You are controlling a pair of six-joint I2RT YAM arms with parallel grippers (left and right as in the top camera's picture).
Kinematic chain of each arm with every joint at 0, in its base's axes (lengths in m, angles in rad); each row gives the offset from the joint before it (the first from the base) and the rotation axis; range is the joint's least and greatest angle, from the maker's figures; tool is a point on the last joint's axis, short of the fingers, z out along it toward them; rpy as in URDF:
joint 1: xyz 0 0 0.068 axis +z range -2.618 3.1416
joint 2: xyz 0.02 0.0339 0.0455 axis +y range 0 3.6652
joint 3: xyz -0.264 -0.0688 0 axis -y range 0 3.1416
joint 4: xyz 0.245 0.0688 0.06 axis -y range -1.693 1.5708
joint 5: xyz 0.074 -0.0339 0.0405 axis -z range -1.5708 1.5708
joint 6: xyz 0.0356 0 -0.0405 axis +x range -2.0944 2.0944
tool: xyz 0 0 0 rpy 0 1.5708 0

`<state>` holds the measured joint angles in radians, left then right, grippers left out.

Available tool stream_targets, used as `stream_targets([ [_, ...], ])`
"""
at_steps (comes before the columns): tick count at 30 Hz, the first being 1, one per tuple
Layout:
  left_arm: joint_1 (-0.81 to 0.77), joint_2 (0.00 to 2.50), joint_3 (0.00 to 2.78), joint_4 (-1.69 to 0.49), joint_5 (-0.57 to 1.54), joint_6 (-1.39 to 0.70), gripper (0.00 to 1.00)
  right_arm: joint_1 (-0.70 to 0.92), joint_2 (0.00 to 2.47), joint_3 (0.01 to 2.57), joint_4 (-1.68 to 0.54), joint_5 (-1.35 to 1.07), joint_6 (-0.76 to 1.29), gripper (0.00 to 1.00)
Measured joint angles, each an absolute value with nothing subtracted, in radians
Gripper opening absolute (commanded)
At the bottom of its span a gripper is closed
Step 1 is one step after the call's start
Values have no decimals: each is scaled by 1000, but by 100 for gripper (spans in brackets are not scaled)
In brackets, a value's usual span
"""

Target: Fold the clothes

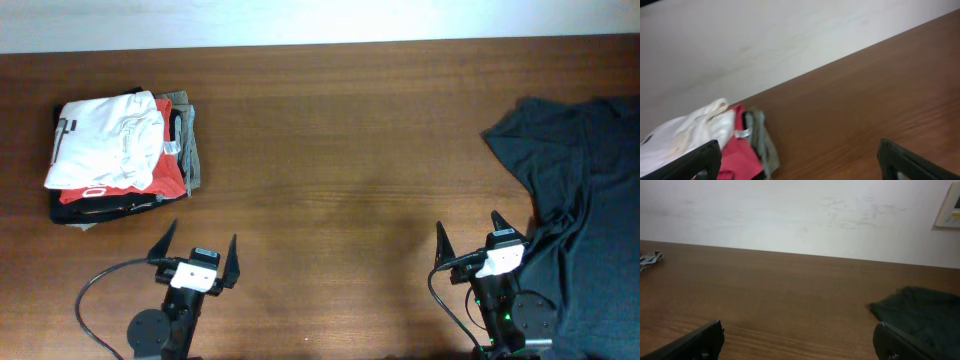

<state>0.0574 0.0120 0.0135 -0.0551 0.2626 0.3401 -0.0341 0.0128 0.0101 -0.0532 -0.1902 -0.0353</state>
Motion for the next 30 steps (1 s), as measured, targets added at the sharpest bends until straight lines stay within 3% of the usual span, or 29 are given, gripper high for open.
stream_targets([
  [5, 57, 12, 14, -46, 413, 340, 99, -34, 13, 10, -53, -190, -35, 99],
  [15, 57, 25, 64, 24, 438, 261, 99, -34, 13, 33, -41, -266, 91, 99],
  [20, 57, 235, 270, -113, 408, 243, 99, -34, 38, 200, -200, -273, 128, 99],
  [27, 56, 806, 811, -451, 394, 242, 99, -34, 469, 583, -498, -275, 138, 99],
  [30, 54, 982, 974, -547, 417, 242, 99, -34, 817, 861, -679, -276, 159, 99],
])
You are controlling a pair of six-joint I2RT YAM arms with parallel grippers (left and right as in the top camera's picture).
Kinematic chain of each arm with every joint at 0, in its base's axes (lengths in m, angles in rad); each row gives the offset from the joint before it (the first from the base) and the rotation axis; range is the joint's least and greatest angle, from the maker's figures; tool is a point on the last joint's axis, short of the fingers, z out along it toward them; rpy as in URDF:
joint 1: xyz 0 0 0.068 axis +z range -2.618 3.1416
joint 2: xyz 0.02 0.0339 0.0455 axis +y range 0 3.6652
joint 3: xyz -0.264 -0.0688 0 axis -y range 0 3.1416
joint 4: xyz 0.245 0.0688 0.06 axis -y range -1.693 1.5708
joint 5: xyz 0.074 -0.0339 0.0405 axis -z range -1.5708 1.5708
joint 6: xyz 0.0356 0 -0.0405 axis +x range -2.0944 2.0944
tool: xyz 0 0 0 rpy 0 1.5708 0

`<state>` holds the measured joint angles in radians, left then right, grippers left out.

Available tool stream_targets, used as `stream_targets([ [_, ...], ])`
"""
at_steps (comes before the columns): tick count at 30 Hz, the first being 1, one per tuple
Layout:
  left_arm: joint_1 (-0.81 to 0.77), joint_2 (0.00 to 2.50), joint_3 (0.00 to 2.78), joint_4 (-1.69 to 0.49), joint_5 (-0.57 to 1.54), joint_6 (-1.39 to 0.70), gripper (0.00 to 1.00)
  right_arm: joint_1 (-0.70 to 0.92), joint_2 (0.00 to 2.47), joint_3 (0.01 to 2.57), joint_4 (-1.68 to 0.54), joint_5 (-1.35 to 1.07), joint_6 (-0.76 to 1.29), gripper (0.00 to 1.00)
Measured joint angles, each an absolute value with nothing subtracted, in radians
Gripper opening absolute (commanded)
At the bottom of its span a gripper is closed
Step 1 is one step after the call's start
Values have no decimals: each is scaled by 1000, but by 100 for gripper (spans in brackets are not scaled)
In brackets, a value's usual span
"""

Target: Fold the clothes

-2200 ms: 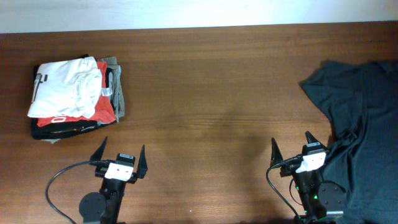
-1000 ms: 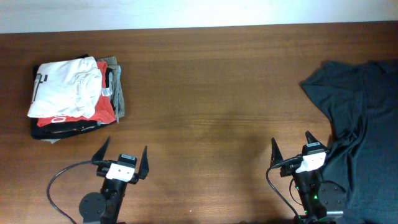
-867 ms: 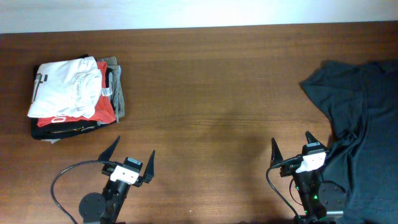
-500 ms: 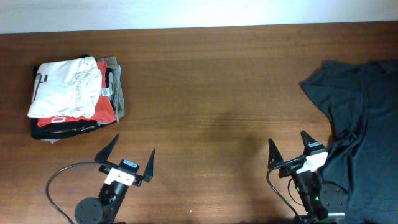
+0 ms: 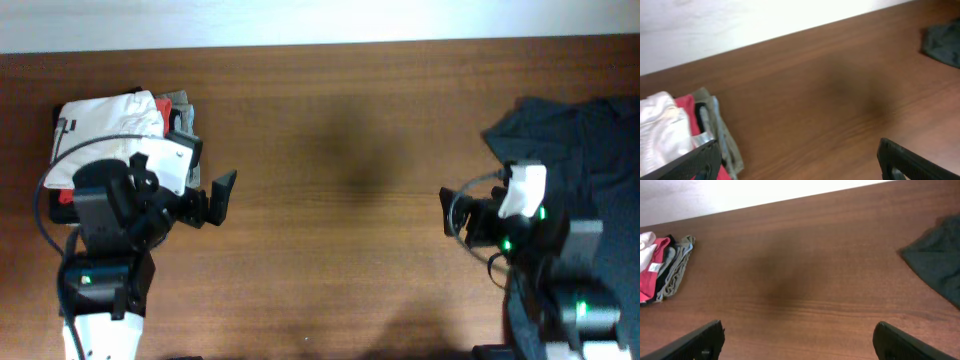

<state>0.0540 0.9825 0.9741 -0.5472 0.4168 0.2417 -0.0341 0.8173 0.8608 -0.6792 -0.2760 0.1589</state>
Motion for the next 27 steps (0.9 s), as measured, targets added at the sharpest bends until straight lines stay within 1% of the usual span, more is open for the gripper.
stream_targets([
  [2, 53, 1016, 1011, -548, 505, 241, 99, -34, 990, 973, -714, -283, 161, 99],
  [5, 53, 1041, 1021, -566, 544, 241, 99, -54, 1204, 1058, -709, -258, 167, 99],
  [7, 53, 1077, 1024, -591, 547, 241, 99, -119, 1329, 1127, -683, -142, 212, 98],
  [10, 44, 1136, 1026, -625, 517, 241, 99, -219, 1502, 1165, -573, 5, 271, 97],
  [12, -6, 1184, 1026, -645, 501, 241, 99, -300, 1654, 1165, -513, 46, 295, 97],
  [16, -56, 1188, 1026, -647, 498, 240, 99, -402, 1824, 1165, -414, 56, 310, 97],
  [18, -56, 1188, 1026, -647, 497, 239, 99, -420, 1902, 1165, -366, 46, 311, 89],
  [19, -56, 1188, 1026, -648, 497, 239, 99, -420, 1931, 1166, -331, 36, 311, 75],
  [20, -56, 1188, 1026, -648, 497, 239, 99, -419, 1963, 1168, -309, 26, 307, 48],
  [22, -56, 1188, 1026, -651, 497, 239, 99, -418, 1965, 1173, -299, -29, 313, 4],
  [25, -56, 1188, 1026, -653, 463, 239, 99, -407, 1971, 1173, -296, -131, 310, 4],
  [27, -56, 1188, 1026, -655, 431, 239, 99, -335, 1971, 1173, -293, -191, 304, 4],
])
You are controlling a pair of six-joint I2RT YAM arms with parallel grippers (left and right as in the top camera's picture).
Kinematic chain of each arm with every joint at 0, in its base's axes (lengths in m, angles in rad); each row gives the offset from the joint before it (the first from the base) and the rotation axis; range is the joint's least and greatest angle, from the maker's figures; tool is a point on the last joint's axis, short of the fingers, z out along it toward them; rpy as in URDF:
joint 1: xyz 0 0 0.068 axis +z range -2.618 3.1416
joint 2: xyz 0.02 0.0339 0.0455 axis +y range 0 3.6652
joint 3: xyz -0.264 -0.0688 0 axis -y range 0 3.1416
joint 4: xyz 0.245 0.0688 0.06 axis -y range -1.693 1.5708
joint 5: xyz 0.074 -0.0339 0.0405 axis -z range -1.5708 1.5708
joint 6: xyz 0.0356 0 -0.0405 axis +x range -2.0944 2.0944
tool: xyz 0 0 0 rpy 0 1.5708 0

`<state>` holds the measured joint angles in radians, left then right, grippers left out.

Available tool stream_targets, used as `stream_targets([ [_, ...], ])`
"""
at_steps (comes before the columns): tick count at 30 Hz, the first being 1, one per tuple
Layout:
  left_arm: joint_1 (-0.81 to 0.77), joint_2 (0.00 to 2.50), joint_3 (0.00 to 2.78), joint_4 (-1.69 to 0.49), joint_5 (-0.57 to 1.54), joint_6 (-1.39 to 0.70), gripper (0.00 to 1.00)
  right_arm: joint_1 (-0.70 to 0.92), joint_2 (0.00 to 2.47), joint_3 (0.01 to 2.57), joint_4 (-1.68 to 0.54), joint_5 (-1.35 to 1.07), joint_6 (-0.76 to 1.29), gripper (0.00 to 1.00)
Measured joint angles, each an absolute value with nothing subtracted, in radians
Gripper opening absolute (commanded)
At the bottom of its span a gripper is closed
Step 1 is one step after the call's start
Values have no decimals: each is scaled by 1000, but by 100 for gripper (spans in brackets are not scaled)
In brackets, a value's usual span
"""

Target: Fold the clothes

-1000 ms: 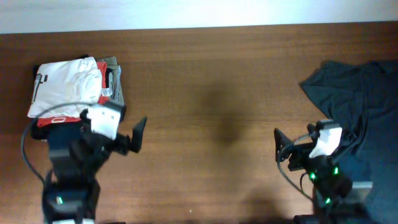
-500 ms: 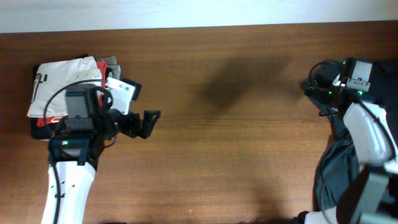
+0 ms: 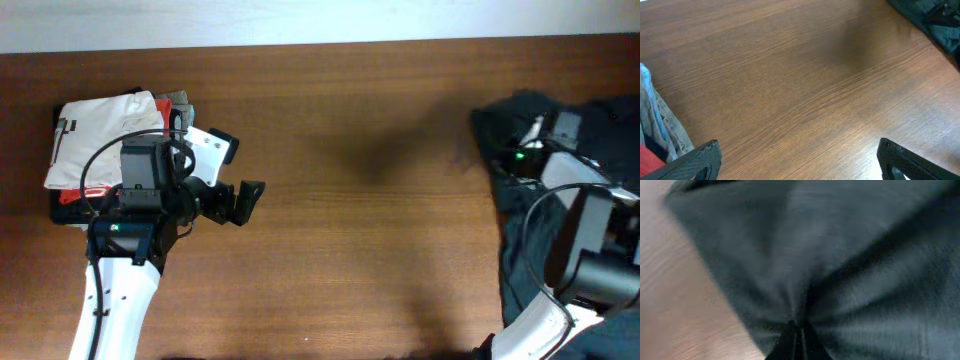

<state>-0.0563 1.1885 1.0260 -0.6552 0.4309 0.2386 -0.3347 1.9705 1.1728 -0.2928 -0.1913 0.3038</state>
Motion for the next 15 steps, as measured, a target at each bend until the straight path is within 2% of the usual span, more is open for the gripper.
stream_targets([
  [4, -57, 1190, 1048, -674, 294, 192, 99, -14, 1887, 1176, -282, -247, 295, 4],
  [6, -57, 1190, 1128, -693, 226, 165, 99, 203, 1854, 1203, -256, -282, 335, 4],
  [7, -57, 1190, 1157, -709, 215, 161, 99, 305, 1853, 1209, -233, -287, 347, 10],
  [8, -57, 1190, 1194, -724, 198, 158, 99, 446, 1853, 1211, -217, -281, 360, 47],
  [9, -57, 1190, 1227, -741, 176, 155, 99, 559, 1853, 1212, -215, -262, 366, 63],
  [10, -57, 1190, 1251, -756, 155, 153, 99, 693, 1852, 1212, -229, -199, 371, 66],
  [11, -57, 1190, 1262, -764, 140, 152, 99, 735, 1846, 1212, -254, -158, 370, 67],
  [13, -57, 1190, 1265, -778, 129, 152, 99, 716, 1783, 1213, -340, -35, 371, 70],
  [15, -57, 1203, 1267, -780, 154, 152, 99, 595, 1596, 1213, -442, 62, 371, 72],
])
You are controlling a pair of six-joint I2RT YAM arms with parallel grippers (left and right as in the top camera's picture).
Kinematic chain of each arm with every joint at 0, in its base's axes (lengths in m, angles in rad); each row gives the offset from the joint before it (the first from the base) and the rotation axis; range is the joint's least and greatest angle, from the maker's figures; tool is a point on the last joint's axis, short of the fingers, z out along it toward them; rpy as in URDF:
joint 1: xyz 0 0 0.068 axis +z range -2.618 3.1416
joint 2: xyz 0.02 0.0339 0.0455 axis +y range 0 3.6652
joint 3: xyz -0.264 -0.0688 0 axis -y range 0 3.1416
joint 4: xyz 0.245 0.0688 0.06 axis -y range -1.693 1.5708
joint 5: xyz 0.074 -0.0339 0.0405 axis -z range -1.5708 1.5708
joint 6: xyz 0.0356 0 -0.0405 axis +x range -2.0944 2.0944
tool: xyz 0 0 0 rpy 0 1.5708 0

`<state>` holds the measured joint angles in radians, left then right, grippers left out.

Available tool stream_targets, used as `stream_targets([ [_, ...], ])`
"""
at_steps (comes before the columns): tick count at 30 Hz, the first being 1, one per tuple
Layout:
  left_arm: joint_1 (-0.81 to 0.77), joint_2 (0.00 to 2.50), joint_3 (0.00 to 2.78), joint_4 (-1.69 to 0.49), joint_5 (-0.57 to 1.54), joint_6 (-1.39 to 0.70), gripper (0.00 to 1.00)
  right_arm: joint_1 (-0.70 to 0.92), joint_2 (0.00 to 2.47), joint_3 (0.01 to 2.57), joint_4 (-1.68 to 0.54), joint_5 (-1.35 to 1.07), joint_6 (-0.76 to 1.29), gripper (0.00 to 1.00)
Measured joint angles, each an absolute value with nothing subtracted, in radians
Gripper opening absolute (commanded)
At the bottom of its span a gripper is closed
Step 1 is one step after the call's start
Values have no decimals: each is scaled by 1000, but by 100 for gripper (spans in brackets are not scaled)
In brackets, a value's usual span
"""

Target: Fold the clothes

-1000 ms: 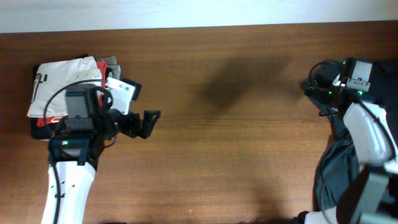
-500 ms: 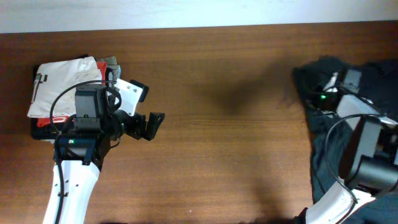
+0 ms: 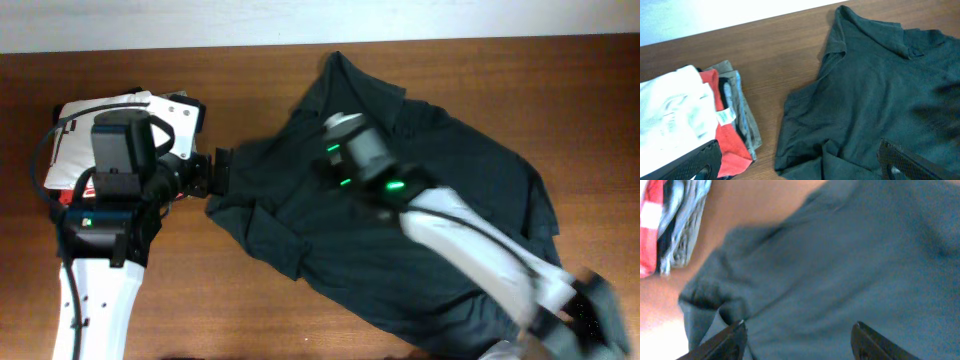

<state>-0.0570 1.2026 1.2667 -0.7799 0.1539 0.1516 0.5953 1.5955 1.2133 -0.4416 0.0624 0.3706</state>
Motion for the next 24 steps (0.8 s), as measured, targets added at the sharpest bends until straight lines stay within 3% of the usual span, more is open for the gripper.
stream_targets([
  [5, -174, 1445, 1277, -812, 204, 152, 99, 230, 1255, 1230, -669, 25, 394, 73],
  [7, -219, 1590, 1278, -810, 207, 152, 99, -29, 1236, 1228, -805, -9, 433, 74],
  [12, -242, 1806, 1278, -792, 205, 152, 99, -417, 1471, 1227, -887, -117, 450, 74],
  [18, -242, 1898, 1277, -754, 149, 152, 99, -635, 1870, 1227, -844, -122, 447, 70],
  [19, -242, 1898, 1278, -744, 145, 152, 99, -654, 1914, 1227, -837, -123, 440, 65],
  [20, -242, 1898, 1278, -740, 141, 152, 99, -672, 1944, 1233, -840, -126, 432, 52],
  [21, -242, 1898, 1278, -739, 139, 152, 99, -687, 1945, 1235, -814, -126, 414, 21],
  [22, -242, 1898, 1277, -736, 137, 152, 99, -691, 1947, 1235, -806, -125, 415, 9],
  [24, -242, 1898, 1278, -722, 137, 152, 99, -691, 1952, 1234, -768, -126, 411, 4],
])
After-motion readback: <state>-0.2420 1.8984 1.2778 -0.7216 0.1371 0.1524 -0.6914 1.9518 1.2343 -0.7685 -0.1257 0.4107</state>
